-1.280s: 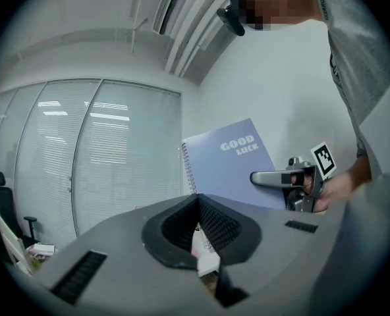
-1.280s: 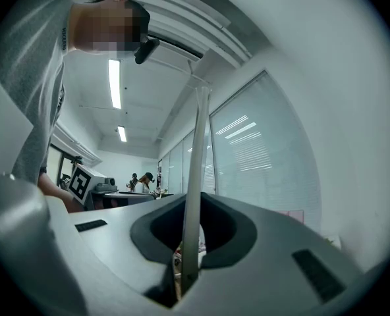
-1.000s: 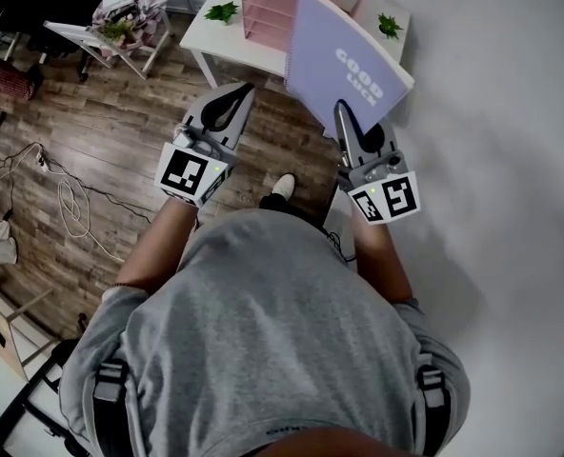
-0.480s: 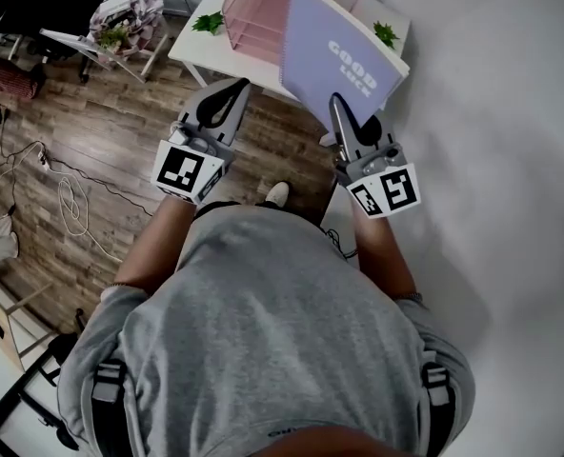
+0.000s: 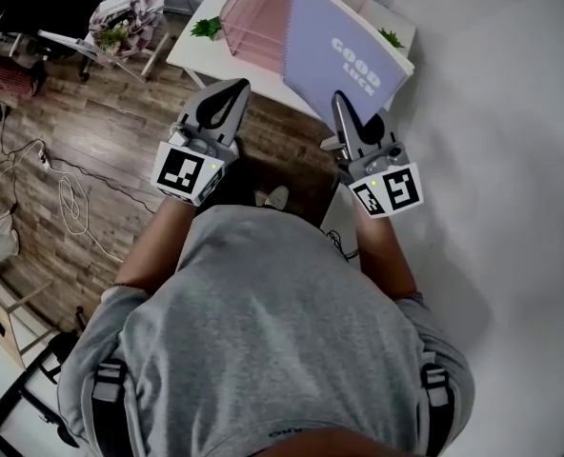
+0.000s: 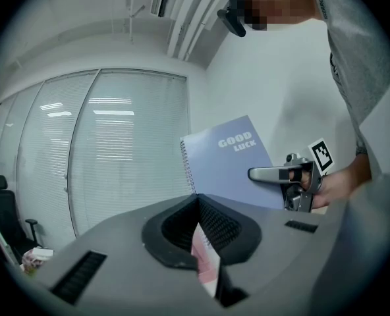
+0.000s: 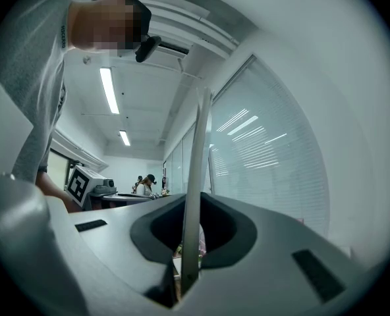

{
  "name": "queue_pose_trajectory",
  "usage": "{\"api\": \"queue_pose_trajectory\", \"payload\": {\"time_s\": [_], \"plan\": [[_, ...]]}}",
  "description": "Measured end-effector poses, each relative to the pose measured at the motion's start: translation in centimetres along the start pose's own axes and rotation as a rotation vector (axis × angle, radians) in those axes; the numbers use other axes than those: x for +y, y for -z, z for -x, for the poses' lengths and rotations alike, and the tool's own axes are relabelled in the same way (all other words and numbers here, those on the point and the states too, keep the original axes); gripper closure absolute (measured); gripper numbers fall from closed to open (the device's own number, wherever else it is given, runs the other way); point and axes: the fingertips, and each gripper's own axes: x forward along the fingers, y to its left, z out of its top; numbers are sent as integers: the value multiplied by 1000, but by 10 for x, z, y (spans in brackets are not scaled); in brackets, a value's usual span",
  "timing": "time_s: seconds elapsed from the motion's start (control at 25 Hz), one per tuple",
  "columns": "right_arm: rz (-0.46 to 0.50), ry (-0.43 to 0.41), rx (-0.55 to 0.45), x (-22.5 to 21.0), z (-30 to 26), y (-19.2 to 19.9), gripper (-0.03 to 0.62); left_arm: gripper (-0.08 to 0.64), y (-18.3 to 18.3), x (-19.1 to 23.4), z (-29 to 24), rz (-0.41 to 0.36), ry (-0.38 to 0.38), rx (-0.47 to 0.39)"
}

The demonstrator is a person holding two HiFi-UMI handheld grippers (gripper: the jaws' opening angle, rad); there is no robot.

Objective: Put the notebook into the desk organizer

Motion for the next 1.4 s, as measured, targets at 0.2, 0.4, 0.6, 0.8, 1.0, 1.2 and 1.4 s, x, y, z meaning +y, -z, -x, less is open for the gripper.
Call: {"api": "queue_pose_trajectory", "payload": {"time_s": [0.2,0.4,0.6,0.8,1.0,1.2,1.4], "plan": [[15,28,6,-17,-23,4,555,541,6,23,-28,-2,43,-18],[32,69,6,-30,-49,3,555,541,4,52,-51,4,74,-37],[31,106,14,-59,-104,6,555,541,6,106,-90,13,113,-55],[18,132,19,-69,-145,8,555,541,7,148,-114,12,151,-55],[-8,168,37,-78,-182,17,555,541,9,185,-135,19,197,-67],[-45,202,42,-80,-194,24,555,541,13,201,-143,38,240,-75],[-149,195,64,-93,-220,29,555,541,19,226,-160,56,259,-47]]}}
